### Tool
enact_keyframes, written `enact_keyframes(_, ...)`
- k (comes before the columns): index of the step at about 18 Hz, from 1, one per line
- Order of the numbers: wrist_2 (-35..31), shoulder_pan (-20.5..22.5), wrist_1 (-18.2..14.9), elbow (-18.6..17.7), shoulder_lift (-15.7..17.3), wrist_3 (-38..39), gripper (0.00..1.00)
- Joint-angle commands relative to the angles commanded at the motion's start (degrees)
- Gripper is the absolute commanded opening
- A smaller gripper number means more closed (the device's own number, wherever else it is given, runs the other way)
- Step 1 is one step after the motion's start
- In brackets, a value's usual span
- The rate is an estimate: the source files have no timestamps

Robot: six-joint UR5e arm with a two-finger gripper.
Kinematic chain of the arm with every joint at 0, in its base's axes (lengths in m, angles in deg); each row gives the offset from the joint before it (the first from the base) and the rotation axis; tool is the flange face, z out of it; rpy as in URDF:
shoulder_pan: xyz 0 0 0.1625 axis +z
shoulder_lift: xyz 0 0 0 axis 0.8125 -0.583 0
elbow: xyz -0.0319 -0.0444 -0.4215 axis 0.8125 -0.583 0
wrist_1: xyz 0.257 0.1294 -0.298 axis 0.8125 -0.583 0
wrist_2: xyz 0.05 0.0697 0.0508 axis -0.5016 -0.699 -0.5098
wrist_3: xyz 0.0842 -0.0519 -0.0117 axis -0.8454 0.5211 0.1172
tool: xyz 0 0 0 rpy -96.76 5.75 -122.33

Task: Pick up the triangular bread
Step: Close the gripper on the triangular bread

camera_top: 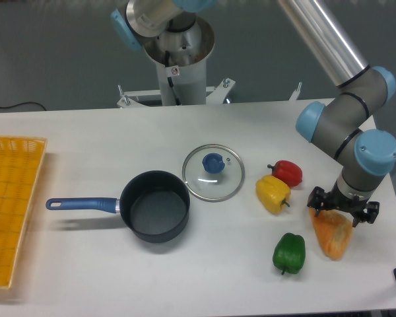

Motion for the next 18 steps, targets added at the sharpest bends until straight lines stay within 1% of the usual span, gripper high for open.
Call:
enact_keyframes(2, 0.0, 0.0, 0.0, -0.18, 0.0, -0.09, 0.84)
enact_keyframes(4, 0.0, 0.0, 0.09, -0.26, 0.0, -0.78, 0.82)
enact_keyframes(7, 0.0, -0.09, 0.0, -0.88, 0.17, -4.21, 0.76)
enact_keyframes(11, 0.09, -0.09, 0.0, -1.06, 0.44, -5.18, 0.63)
enact_keyframes(14, 0.09, -0.09, 0.0, -1.06, 0.61, -5.27, 0.48)
enact_keyframes(18, 0.18, 0.09, 0.0, -1.06, 0.97, -6.06, 0.39)
